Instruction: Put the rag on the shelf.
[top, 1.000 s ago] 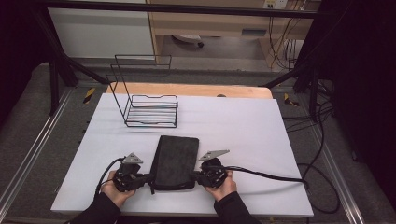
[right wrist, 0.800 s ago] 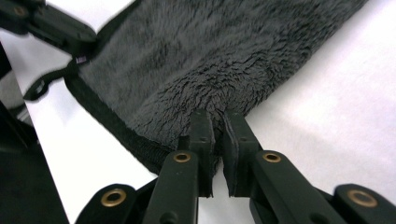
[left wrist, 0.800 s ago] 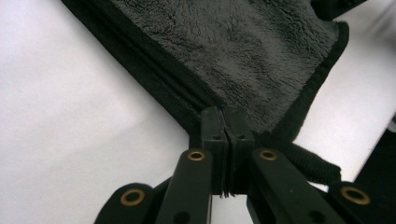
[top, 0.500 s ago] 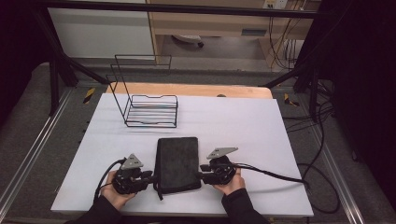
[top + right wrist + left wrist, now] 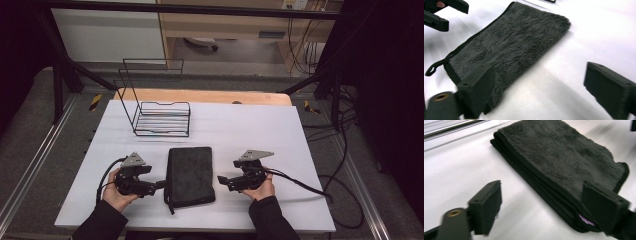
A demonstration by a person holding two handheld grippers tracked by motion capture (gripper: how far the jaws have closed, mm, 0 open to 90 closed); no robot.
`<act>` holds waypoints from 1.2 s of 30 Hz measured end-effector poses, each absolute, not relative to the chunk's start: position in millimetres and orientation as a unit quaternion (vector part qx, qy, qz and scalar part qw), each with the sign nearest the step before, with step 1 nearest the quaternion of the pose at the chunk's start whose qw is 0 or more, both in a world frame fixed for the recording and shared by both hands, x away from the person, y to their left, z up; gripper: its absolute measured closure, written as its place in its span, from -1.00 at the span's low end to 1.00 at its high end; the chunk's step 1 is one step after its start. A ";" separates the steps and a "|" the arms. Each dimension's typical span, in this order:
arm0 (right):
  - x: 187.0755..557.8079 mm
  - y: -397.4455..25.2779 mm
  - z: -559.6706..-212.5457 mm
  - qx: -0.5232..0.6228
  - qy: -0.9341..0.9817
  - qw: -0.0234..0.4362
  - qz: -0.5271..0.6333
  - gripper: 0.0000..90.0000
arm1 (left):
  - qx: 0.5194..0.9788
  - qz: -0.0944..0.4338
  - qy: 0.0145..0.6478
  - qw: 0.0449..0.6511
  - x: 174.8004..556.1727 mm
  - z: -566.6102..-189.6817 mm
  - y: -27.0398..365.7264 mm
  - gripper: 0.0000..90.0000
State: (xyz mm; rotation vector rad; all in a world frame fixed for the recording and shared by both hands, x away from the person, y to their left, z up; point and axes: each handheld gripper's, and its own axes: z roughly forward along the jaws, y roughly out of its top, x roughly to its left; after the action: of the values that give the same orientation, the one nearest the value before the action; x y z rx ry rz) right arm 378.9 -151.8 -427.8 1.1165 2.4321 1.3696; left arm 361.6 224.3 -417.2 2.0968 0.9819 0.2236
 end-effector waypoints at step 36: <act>381.6 -163.8 -423.7 0.391 0.798 0.092 0.449 -0.99 | 0.812 0.130 0.444 0.355 457.5 -420.3 195.7 -0.23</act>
State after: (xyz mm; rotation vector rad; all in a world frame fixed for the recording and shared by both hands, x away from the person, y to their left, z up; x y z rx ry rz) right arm 381.6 -163.8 -423.7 1.1630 2.3700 1.3349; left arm 457.5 195.7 -420.3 2.0987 1.1475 0.3352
